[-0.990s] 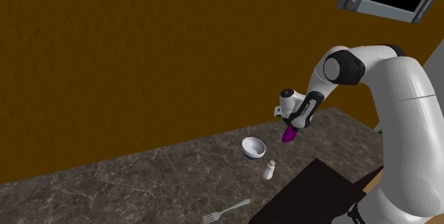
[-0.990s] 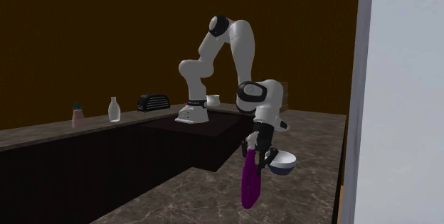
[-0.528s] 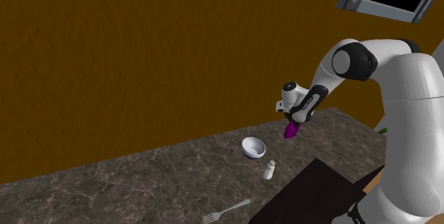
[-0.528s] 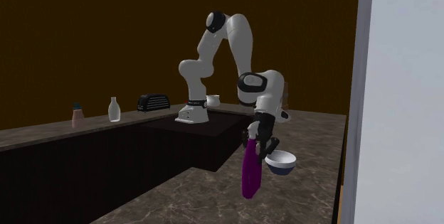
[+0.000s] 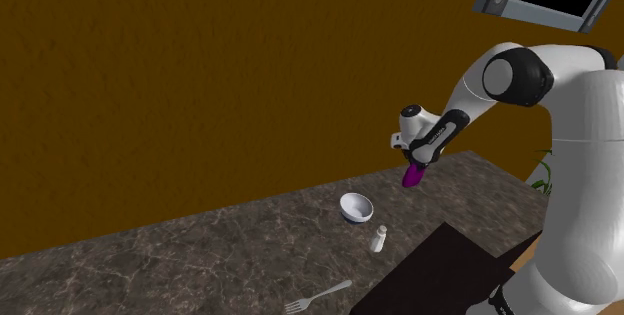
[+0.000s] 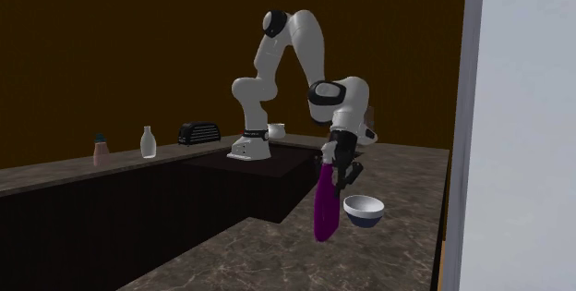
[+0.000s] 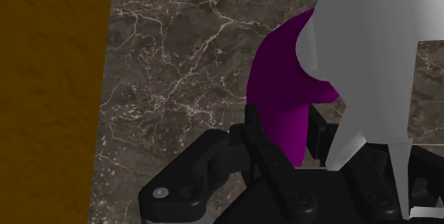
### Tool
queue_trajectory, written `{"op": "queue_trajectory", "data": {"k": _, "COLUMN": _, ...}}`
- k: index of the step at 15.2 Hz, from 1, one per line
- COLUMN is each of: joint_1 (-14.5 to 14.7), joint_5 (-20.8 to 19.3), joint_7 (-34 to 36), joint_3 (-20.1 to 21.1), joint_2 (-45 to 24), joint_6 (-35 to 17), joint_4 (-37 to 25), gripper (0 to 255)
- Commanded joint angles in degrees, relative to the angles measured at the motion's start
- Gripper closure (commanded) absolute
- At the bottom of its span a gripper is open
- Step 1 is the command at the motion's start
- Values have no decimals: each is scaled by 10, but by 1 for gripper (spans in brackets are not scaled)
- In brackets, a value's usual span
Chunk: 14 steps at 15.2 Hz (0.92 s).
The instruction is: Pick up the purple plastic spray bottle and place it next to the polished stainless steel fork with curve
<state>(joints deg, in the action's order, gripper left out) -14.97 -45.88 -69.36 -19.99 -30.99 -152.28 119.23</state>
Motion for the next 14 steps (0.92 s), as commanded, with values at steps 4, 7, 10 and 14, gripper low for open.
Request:
{"op": "queue_trajectory", "data": {"k": 4, "joint_1": -1, "joint_5": 9, "joint_7": -22, "joint_3": 4, "joint_2": 36, "joint_6": 23, "joint_4": 10, "gripper": 255}}
{"op": "queue_trajectory", "data": {"k": 7, "joint_1": -2, "joint_5": 16, "joint_7": -36, "joint_3": 7, "joint_2": 57, "joint_6": 37, "joint_4": 14, "gripper": 255}}
{"op": "queue_trajectory", "data": {"k": 10, "joint_1": -2, "joint_5": 23, "joint_7": -50, "joint_3": 9, "joint_2": 77, "joint_6": 53, "joint_4": 17, "gripper": 255}}
{"op": "queue_trajectory", "data": {"k": 14, "joint_1": -3, "joint_5": 32, "joint_7": -68, "joint_3": 12, "joint_2": 103, "joint_6": 74, "joint_4": 19, "gripper": 255}}
